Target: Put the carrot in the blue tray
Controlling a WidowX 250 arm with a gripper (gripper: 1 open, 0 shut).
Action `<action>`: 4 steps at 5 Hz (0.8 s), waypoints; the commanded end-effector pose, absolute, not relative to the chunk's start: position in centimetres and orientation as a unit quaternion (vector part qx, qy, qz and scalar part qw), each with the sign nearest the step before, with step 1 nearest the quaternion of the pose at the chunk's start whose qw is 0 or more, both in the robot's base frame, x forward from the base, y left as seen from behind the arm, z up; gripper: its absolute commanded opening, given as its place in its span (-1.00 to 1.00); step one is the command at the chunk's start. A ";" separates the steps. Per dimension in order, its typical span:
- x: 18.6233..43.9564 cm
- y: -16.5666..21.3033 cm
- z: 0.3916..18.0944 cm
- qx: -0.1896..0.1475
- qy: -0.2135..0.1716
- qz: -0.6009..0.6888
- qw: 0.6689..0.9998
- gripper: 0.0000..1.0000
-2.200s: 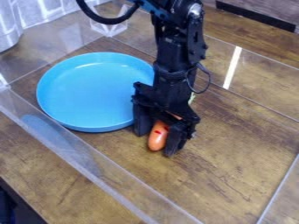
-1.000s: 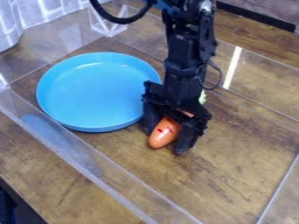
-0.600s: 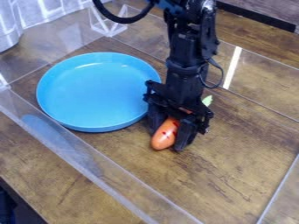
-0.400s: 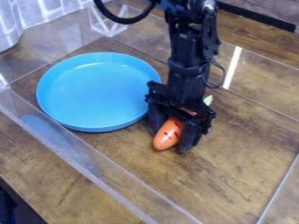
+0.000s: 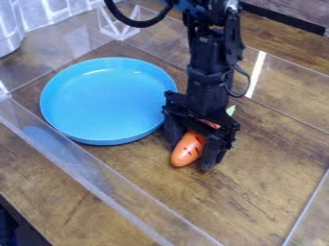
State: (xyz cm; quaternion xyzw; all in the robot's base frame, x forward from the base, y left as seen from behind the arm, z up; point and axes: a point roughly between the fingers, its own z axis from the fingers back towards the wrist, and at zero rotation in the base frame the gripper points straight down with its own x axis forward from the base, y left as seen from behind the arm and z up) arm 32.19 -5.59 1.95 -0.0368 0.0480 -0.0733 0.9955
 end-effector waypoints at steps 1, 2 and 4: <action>31.9 -6.2 1.8 -0.036 0.052 -0.090 0.994 -1.00; 31.7 -6.1 2.5 -0.035 0.050 -0.094 0.994 -1.00; 31.3 -5.8 4.5 -0.033 0.041 -0.101 0.993 -1.00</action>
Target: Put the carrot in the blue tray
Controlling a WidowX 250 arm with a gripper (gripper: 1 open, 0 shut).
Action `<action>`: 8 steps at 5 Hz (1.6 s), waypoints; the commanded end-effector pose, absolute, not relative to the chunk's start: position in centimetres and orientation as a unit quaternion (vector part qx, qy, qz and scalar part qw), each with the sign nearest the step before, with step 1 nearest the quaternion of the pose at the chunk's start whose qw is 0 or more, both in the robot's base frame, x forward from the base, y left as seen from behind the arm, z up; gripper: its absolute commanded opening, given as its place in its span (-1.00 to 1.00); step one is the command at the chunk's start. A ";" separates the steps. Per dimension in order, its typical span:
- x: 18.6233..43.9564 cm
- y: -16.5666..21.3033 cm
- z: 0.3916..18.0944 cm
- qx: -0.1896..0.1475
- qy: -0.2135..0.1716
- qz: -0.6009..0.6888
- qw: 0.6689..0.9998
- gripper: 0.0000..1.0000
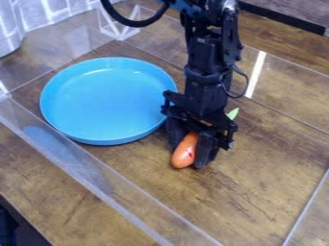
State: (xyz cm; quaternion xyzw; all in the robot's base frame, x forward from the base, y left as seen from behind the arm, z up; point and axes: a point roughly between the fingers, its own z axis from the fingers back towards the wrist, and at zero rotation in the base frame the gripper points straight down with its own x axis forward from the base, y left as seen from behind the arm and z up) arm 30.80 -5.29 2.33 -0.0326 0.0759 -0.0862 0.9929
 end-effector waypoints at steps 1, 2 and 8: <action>31.2 -5.7 5.6 -0.032 0.037 -0.104 0.993 -1.00; 31.0 -5.5 6.8 -0.030 0.031 -0.107 0.993 -1.00; 28.1 -0.6 14.9 -0.006 -0.037 -0.053 0.998 -1.00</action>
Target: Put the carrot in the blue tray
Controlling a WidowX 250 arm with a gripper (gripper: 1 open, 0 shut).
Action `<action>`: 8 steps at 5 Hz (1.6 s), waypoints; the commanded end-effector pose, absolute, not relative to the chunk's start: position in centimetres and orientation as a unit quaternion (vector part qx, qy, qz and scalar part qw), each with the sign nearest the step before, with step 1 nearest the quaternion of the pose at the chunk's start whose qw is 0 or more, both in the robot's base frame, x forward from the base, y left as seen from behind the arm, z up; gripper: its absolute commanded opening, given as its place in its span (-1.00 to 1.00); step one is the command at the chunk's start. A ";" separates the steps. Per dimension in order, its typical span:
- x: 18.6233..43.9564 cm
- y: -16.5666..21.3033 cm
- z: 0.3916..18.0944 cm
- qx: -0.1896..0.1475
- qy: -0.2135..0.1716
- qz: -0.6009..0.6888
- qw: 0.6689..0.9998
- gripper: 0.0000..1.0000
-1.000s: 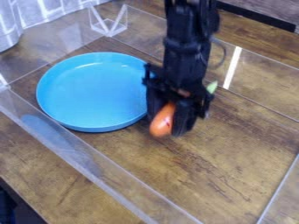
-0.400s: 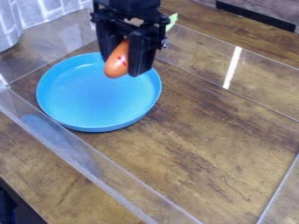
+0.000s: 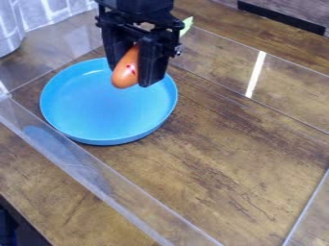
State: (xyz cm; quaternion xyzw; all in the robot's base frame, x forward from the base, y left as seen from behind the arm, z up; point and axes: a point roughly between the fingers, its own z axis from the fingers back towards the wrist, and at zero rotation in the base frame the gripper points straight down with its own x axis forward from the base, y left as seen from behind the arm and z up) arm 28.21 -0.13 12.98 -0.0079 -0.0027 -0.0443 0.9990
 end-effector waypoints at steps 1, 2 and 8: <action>27.9 -0.9 14.9 -0.004 -0.035 -0.060 0.998 -1.00; 27.8 -1.1 15.0 -0.003 -0.035 -0.063 0.997 -1.00; 27.4 -2.1 15.1 0.000 -0.037 -0.074 0.997 -1.00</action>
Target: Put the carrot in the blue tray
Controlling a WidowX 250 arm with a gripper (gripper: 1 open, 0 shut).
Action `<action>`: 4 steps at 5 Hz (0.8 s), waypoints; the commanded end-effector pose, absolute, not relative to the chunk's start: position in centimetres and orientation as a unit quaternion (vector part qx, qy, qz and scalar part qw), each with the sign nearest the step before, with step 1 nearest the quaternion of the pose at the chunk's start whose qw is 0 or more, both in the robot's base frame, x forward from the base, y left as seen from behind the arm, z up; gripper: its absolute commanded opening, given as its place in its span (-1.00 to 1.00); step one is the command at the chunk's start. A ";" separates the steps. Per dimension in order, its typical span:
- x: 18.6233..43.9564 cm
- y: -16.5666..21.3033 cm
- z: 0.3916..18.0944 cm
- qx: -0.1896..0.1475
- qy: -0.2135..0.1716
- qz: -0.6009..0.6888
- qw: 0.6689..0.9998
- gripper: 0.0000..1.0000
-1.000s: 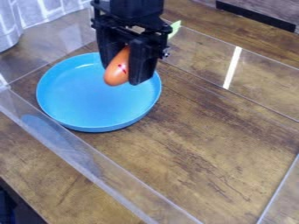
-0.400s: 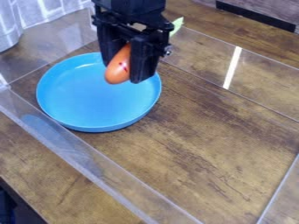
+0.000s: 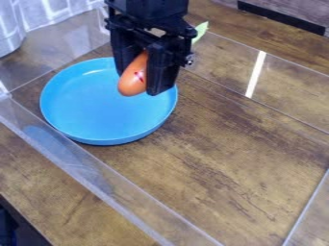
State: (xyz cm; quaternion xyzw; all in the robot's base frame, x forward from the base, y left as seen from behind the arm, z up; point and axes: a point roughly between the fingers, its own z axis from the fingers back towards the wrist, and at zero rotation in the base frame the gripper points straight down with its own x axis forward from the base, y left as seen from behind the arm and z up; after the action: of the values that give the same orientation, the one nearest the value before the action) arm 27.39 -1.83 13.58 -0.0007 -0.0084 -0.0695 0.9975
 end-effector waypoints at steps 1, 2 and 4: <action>27.5 -1.3 14.5 0.005 -0.029 -0.068 0.997 -1.00; 27.6 -0.5 13.9 0.010 -0.022 -0.062 0.998 -1.00; 28.1 0.7 12.6 0.015 -0.010 -0.053 0.998 -1.00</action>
State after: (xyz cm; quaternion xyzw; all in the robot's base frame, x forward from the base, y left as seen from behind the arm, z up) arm 27.85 0.22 11.60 0.0133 0.0091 -0.0594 0.9981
